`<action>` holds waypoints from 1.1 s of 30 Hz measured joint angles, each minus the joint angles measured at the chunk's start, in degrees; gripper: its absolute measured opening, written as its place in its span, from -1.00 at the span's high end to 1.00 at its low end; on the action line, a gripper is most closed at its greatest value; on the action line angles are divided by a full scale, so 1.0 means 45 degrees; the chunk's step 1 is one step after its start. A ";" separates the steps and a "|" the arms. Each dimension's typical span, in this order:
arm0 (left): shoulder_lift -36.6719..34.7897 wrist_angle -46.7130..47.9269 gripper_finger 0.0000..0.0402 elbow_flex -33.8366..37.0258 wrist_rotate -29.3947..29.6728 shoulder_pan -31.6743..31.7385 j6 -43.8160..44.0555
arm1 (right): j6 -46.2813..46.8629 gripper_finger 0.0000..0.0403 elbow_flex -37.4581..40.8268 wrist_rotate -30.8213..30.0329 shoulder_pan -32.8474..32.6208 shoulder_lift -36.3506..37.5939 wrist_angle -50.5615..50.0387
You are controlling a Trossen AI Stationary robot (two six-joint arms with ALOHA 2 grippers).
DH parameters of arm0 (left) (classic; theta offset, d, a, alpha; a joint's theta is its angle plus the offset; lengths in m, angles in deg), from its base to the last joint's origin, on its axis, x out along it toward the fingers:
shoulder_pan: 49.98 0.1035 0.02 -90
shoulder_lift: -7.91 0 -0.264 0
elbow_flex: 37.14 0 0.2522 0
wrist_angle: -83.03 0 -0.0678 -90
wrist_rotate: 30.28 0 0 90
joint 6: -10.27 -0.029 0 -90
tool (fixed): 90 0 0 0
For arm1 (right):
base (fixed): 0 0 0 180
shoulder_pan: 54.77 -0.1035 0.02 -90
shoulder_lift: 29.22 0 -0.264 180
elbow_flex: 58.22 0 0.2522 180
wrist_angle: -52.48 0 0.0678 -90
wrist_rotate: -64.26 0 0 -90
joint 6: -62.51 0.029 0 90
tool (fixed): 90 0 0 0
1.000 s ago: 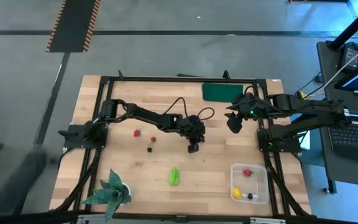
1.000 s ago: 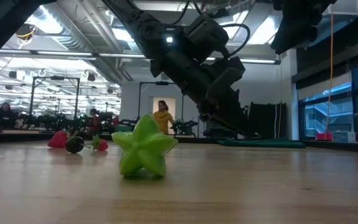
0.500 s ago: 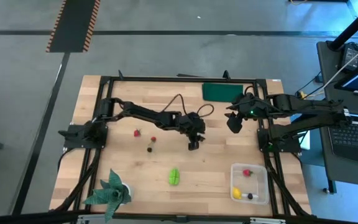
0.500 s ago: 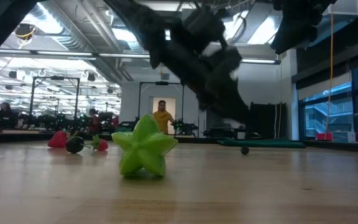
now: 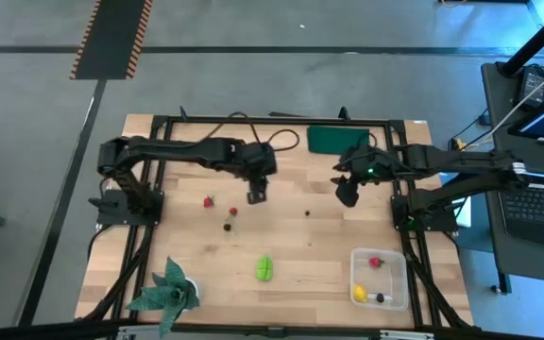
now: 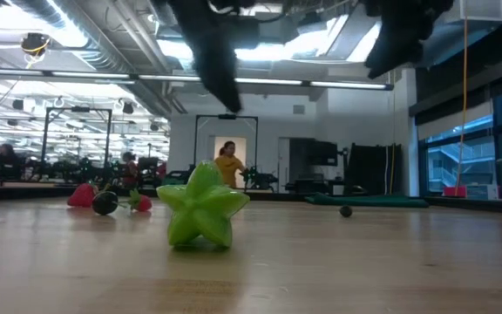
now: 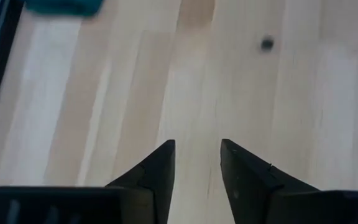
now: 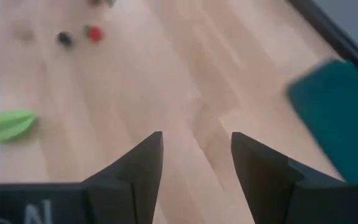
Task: Pick and placing Produce into tupperware
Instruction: Put the blueberry into the transparent bin
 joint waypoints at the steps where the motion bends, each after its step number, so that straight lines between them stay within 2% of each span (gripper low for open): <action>1: -0.0218 0.0602 0.41 0.0000 0.0046 0.0000 0.0172 | -0.0375 0.04 0.0000 0.0212 -0.0011 -0.0261 0.0298; 6: -0.0814 0.2652 0.46 0.0005 0.0066 0.0000 0.0872 | -0.3031 0.03 0.0000 0.0703 -0.0328 -0.1699 0.1426; 9: -0.0826 0.3273 0.49 0.0011 0.0076 0.0000 0.0951 | -0.3711 -0.06 0.0000 0.0812 -0.0447 -0.2517 0.1629; 14: -0.0759 0.3840 0.54 0.0122 0.0076 -0.0005 0.0951 | -0.3592 -0.36 0.0000 0.1410 -0.0481 -0.3758 0.1719; 19: -0.0853 0.4284 0.59 0.0890 0.0076 -0.0005 0.1111 | -0.2158 -0.57 0.0000 0.1474 -0.0509 -0.4789 0.1830; 26: -0.0861 0.4358 0.65 0.2451 0.0068 -0.0099 0.2004 | -0.1433 -0.61 0.0000 0.1469 -0.0926 -0.6054 0.1850; 33: -0.0861 0.3887 0.68 0.3386 -0.0225 -0.0562 0.2699 | -0.3381 -0.61 0.0000 0.1457 -0.1499 -0.7435 0.2459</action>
